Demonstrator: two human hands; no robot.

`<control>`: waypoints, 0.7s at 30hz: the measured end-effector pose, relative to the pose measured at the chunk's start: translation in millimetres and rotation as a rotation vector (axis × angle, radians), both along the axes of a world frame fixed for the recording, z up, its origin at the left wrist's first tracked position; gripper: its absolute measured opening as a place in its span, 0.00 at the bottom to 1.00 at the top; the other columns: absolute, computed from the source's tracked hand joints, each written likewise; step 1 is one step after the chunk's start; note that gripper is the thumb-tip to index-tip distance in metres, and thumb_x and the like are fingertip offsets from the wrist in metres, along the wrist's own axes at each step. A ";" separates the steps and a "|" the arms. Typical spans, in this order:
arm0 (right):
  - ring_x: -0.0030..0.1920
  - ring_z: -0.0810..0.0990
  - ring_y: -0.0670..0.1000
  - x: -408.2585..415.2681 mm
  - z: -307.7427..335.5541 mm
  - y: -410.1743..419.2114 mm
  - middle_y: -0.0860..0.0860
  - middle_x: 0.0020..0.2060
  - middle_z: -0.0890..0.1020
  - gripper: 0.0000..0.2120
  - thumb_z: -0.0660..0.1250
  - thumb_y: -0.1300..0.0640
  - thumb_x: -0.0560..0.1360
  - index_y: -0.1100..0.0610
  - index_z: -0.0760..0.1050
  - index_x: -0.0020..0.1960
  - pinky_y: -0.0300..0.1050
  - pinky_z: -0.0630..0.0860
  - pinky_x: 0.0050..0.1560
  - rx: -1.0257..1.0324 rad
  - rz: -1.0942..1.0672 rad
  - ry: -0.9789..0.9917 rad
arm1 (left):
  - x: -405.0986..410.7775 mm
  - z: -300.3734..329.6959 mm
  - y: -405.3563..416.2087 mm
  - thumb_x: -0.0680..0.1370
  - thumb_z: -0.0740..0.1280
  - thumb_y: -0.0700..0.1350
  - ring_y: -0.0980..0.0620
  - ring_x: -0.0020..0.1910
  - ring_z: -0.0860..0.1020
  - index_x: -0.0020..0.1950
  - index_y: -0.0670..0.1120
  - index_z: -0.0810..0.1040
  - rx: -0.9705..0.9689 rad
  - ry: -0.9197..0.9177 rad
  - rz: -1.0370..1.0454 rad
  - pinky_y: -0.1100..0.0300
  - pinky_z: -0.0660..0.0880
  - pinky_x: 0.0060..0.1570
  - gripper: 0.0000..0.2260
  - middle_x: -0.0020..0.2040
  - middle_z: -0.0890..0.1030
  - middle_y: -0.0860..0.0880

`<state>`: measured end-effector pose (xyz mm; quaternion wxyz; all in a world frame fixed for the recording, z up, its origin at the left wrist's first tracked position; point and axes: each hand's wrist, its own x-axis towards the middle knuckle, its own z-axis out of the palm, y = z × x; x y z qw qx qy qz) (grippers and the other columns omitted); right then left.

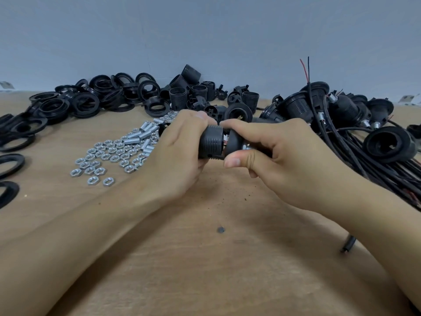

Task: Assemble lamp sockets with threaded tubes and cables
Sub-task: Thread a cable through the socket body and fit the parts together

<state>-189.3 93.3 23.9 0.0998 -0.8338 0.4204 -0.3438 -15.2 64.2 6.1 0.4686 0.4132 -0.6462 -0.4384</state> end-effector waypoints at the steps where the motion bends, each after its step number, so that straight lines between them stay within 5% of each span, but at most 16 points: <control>1: 0.31 0.75 0.52 0.6 -0.4 0.0 0.49 0.26 0.76 0.21 0.65 0.48 0.75 0.48 0.75 0.67 0.41 0.70 0.32 -0.012 -0.002 0.002 | -1.0 -1.8 0.4 0.84 0.53 0.49 0.60 0.19 0.67 0.47 0.43 0.75 -0.020 -0.022 0.026 0.70 0.62 0.21 0.15 0.25 0.69 0.56; 7: 0.31 0.79 0.54 0.1 -1.1 -0.3 0.52 0.28 0.79 0.23 0.64 0.47 0.76 0.38 0.66 0.70 0.50 0.75 0.36 -0.011 0.025 -0.009 | -1.5 -0.3 1.5 0.79 0.51 0.52 0.60 0.20 0.67 0.53 0.44 0.78 -0.068 -0.044 0.023 0.68 0.62 0.21 0.19 0.21 0.69 0.60; 11: 0.33 0.80 0.53 0.7 1.2 2.9 0.51 0.31 0.80 0.23 0.62 0.44 0.78 0.44 0.67 0.73 0.50 0.75 0.35 -0.040 0.030 0.050 | 1.5 -2.1 0.7 0.77 0.51 0.53 0.59 0.22 0.69 0.52 0.47 0.79 -0.109 -0.062 0.010 0.64 0.60 0.26 0.19 0.22 0.70 0.60; 15: 0.27 0.70 0.44 0.9 3.3 4.1 0.45 0.26 0.74 0.24 0.63 0.48 0.77 0.48 0.69 0.73 0.34 0.65 0.29 -0.039 0.049 0.105 | 1.9 -2.3 3.4 0.80 0.50 0.48 0.62 0.21 0.69 0.45 0.53 0.81 -0.161 -0.015 -0.097 0.72 0.63 0.23 0.19 0.21 0.71 0.61; 18: 0.27 0.67 0.43 3.0 0.9 4.0 0.41 0.24 0.66 0.24 0.64 0.48 0.77 0.50 0.69 0.73 0.32 0.62 0.29 -0.047 0.056 0.111 | 1.4 -2.5 3.6 0.80 0.49 0.46 0.60 0.19 0.66 0.41 0.61 0.82 -0.172 0.018 -0.171 0.71 0.60 0.21 0.23 0.21 0.71 0.58; 21: 0.27 0.67 0.42 5.6 -5.2 -0.5 0.40 0.23 0.65 0.25 0.65 0.49 0.77 0.52 0.70 0.73 0.30 0.63 0.30 -0.022 0.044 0.107 | 1.9 -6.9 -1.9 0.79 0.50 0.49 0.59 0.18 0.67 0.44 0.57 0.81 -0.101 -0.023 -0.123 0.72 0.60 0.19 0.19 0.21 0.72 0.60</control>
